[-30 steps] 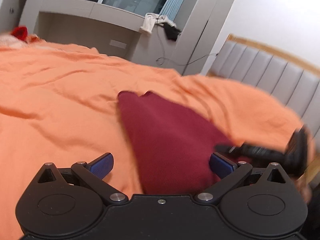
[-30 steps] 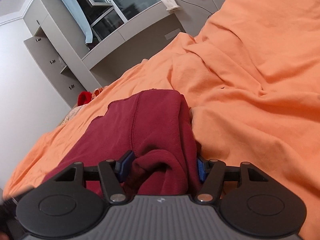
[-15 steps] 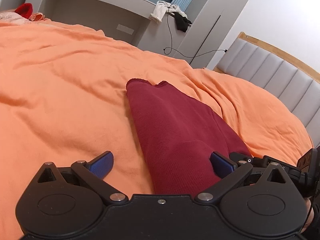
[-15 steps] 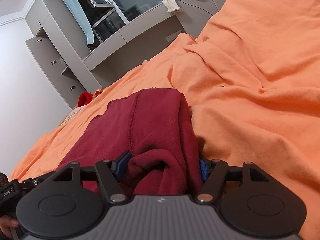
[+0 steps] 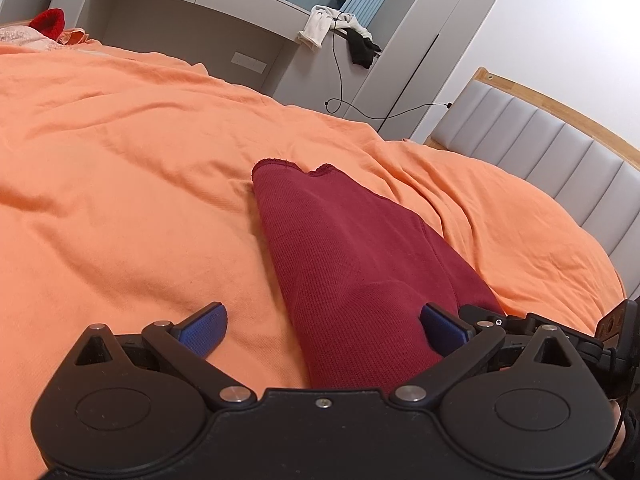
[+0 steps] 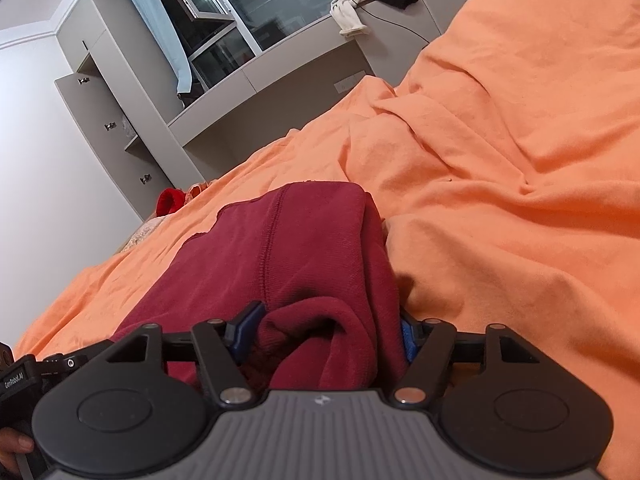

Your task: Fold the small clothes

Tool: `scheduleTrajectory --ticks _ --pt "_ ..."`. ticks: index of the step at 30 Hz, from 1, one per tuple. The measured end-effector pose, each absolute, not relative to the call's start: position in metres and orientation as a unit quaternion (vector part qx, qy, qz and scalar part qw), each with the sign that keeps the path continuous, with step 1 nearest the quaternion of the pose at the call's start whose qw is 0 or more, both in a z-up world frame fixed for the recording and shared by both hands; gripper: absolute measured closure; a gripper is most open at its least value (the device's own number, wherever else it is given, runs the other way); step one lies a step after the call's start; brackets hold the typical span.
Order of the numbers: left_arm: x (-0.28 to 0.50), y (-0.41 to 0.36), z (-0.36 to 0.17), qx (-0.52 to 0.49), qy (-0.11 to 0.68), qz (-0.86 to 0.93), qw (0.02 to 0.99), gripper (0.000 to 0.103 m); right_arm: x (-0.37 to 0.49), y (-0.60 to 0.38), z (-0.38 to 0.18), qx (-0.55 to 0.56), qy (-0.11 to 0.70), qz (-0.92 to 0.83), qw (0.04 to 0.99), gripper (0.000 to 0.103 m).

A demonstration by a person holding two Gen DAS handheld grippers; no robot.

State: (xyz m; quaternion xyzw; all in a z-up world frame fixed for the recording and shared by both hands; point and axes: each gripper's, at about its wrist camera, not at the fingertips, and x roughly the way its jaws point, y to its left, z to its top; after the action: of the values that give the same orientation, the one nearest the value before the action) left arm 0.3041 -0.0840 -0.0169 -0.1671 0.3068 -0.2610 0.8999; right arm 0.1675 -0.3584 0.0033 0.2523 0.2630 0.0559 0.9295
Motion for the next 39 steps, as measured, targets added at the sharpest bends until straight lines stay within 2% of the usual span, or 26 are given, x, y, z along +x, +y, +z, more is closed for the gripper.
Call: scheduleTrajectory --ticks 9,15,22,30,34,37,39 --pt "0.319 -0.084 -0.017 -0.179 0.341 -0.272 0.882 0.0 0.163 -0.345 0.019 0.235 0.249 0.047 0.938 0.06" --pt "0.33 -0.089 -0.016 -0.173 0.369 -0.267 0.873 0.0 0.164 -0.346 0.023 0.256 0.246 0.037 0.934 0.062" --pt "0.329 -0.092 -0.016 -0.168 0.367 -0.265 0.876 0.0 0.166 -0.348 0.021 0.27 0.25 0.031 0.929 0.061" --pt "0.327 -0.093 -0.017 -0.164 0.362 -0.266 0.878 0.0 0.17 -0.343 0.023 0.261 0.253 0.021 0.931 0.058" --pt "0.328 -0.092 -0.014 -0.165 0.371 -0.266 0.874 0.001 0.173 -0.339 0.027 0.248 0.253 0.017 0.935 0.063" --pt "0.332 -0.092 -0.012 -0.174 0.378 -0.269 0.868 0.008 0.174 -0.333 0.033 0.227 0.25 0.014 0.941 0.067" --pt "0.333 -0.092 -0.011 -0.185 0.382 -0.275 0.863 0.021 0.175 -0.328 0.037 0.215 0.244 0.014 0.945 0.068"
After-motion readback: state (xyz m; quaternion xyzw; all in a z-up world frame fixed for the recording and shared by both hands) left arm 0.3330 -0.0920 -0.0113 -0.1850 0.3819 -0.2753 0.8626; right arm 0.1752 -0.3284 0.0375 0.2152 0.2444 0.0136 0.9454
